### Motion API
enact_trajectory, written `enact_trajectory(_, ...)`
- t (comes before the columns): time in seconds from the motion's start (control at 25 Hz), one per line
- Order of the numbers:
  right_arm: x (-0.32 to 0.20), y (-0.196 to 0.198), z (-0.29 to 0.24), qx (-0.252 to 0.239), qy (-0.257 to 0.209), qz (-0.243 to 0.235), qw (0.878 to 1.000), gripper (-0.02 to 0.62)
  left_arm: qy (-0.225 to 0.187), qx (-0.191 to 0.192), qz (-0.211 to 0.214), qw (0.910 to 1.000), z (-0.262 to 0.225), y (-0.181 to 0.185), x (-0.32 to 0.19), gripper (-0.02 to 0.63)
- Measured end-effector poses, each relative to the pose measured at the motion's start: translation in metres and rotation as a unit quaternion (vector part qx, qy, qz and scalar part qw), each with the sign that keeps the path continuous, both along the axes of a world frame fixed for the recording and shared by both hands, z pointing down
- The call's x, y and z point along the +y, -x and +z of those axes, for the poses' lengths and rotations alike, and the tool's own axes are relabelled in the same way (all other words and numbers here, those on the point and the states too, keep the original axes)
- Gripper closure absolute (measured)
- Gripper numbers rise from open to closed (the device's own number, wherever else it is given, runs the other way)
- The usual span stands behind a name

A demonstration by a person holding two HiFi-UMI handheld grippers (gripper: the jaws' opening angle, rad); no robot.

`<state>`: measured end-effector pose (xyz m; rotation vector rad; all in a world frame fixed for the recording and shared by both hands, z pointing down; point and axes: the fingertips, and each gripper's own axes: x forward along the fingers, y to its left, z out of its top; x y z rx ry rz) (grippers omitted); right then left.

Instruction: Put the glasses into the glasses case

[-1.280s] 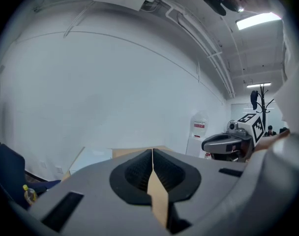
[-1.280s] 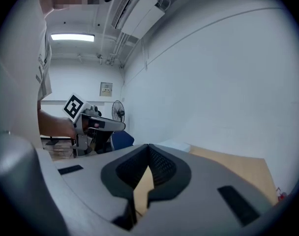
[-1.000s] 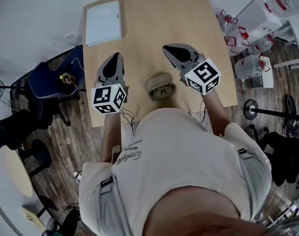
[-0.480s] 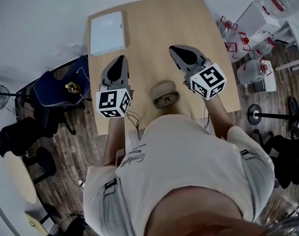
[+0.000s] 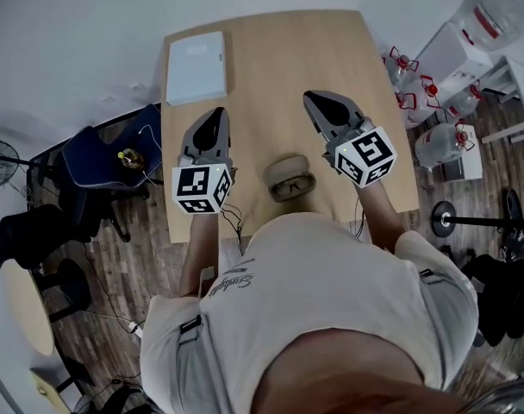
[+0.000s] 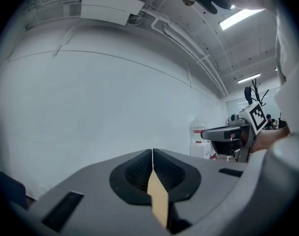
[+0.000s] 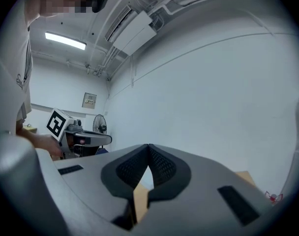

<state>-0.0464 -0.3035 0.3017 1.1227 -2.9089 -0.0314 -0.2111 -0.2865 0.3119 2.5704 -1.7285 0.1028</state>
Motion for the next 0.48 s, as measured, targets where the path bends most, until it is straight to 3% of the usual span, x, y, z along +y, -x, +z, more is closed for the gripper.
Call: enact_trajectory(0.48, 0.008, 0.001, 0.005, 0.008, 0.004, -0.007, 1.000, 0.600, 0.032, 0.015, 0.003, 0.9994, 0.020, -0.002, 0.010, 0.589)
